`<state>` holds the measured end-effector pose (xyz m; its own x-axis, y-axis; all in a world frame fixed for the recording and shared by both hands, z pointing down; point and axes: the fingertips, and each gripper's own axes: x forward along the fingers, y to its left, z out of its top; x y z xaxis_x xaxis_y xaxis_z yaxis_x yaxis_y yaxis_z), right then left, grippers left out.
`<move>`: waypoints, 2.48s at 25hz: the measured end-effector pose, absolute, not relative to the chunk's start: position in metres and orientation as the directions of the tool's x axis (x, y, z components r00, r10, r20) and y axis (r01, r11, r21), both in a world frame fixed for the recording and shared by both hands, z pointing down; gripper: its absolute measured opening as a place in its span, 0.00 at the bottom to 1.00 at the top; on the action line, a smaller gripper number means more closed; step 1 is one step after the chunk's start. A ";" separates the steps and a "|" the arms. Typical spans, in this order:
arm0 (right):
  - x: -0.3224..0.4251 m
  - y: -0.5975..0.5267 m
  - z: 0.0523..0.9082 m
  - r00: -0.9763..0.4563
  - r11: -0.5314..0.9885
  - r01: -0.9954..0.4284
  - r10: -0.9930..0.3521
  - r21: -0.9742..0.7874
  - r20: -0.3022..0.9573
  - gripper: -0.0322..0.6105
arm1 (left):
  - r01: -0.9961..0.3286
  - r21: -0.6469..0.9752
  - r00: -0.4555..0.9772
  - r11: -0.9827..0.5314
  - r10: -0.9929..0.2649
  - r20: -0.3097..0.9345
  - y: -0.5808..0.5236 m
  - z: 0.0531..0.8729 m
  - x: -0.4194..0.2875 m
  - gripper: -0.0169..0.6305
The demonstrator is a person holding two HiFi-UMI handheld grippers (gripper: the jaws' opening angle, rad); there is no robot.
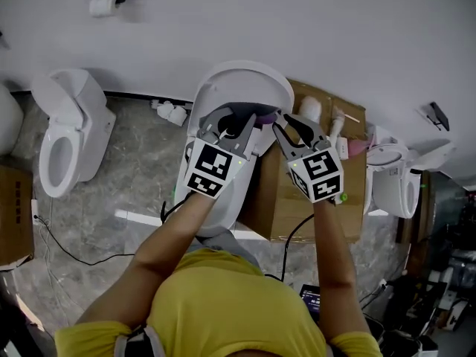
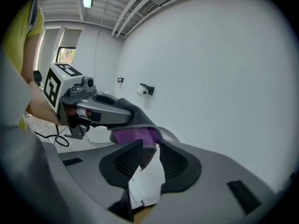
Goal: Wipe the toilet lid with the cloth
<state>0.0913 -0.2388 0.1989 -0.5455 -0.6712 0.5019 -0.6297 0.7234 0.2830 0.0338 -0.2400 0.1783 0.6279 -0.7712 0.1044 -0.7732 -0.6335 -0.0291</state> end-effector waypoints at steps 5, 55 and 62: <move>0.102 -0.256 0.212 -0.556 0.754 -0.600 -0.633 0.266 0.540 0.23 | -0.775 -0.023 0.625 -0.632 -0.771 0.122 -0.253 0.186 0.047 0.05; 0.106 -0.420 0.302 -0.370 0.934 -0.282 -0.319 0.222 0.873 0.33 | -0.855 0.018 0.505 -0.518 -0.827 0.248 -0.288 0.235 0.024 0.05; 0.103 -0.394 0.297 -0.382 0.930 -0.269 -0.342 0.250 0.859 0.33 | -0.872 0.014 0.477 -0.488 -0.844 0.244 -0.252 0.231 0.019 0.05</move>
<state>0.1025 -0.3940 0.2970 -0.3823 -0.3416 0.8586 -0.2689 0.9301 0.2503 0.0192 -0.2522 0.2308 0.4768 -0.8443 0.2444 -0.8725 -0.4885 0.0144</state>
